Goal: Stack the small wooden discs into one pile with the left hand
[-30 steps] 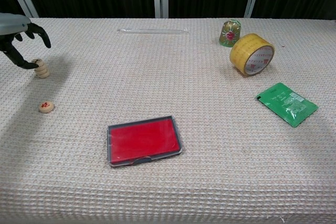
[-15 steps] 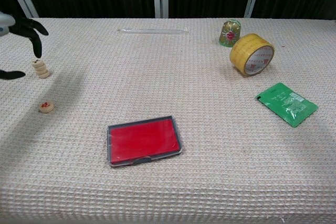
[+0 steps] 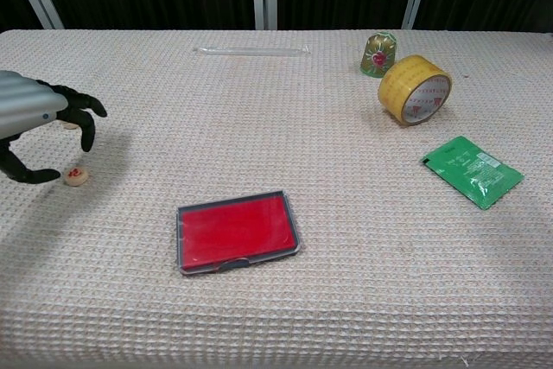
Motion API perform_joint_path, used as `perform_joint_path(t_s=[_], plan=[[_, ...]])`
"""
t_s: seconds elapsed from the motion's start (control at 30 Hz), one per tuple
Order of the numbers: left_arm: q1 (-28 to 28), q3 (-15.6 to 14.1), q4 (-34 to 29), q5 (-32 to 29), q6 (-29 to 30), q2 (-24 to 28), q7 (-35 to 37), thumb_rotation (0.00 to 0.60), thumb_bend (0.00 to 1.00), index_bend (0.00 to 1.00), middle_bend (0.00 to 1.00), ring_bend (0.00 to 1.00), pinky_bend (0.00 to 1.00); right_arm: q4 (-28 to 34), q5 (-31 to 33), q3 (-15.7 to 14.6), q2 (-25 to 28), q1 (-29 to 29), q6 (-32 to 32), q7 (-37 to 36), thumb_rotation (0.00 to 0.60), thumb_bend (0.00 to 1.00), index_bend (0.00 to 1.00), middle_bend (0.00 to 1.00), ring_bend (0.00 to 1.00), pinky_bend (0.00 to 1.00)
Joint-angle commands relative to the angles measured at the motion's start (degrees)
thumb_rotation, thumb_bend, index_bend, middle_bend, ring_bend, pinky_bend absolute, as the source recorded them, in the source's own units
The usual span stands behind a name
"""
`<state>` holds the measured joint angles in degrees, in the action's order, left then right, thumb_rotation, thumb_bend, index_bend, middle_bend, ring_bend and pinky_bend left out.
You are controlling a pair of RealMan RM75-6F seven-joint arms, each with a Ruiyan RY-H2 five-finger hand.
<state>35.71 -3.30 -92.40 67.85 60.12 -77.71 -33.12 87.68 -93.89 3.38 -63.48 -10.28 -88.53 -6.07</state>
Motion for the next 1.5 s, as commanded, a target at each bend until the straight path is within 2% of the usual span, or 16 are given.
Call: perform_joint_path(t_s=[0.03,0.87,1.17,1.37,1.5], plan=[[-0.26,0.02,0.48,0.04,-0.12,-0.52,-0.33,0.600,0.31,0.39,0.14,0.12,0.20,-0.16,-0.06,0.01,0.01,0.14,-0.20,-0.14,0.600,0.23,0.26,0.27,0.04,0.12],[-1.13,1.51,2.59,-1.00,-2.95,-3.05,1.82,0.600,0.31,0.44,0.14,0.12,0.20,-0.32,-0.02,0.28,-0.07,0.07,0.29,-0.28,0.600,0.23,0.26,0.27,0.04,0.12],[-1.12,2.00,2.69,-1.51,-3.24,-3.18,1.56,0.600,0.40,0.50,0.14,0.12,0.20,-0.18,0.21,0.37,0.09,0.16,0.40,-0.33,0.600,0.23,0.26,0.27,0.04,0.12],[-1.35,2.96,0.37,-1.41,-1.99,-1.18,1.94,0.600,0.41,0.51,0.14,0.12,0.20,0.11,-0.19,0.44,0.34,0.18,0.06,-0.13,0.600,0.23,0.26,0.27,0.04,0.12],[-1.22,5.30,-2.38,-1.19,0.37,2.02,2.40,0.600,0.41,0.51,0.14,0.12,0.20,0.53,-0.57,0.45,0.63,0.21,-0.21,0.22,0.600,0.23,0.26,0.27,0.04,0.12]])
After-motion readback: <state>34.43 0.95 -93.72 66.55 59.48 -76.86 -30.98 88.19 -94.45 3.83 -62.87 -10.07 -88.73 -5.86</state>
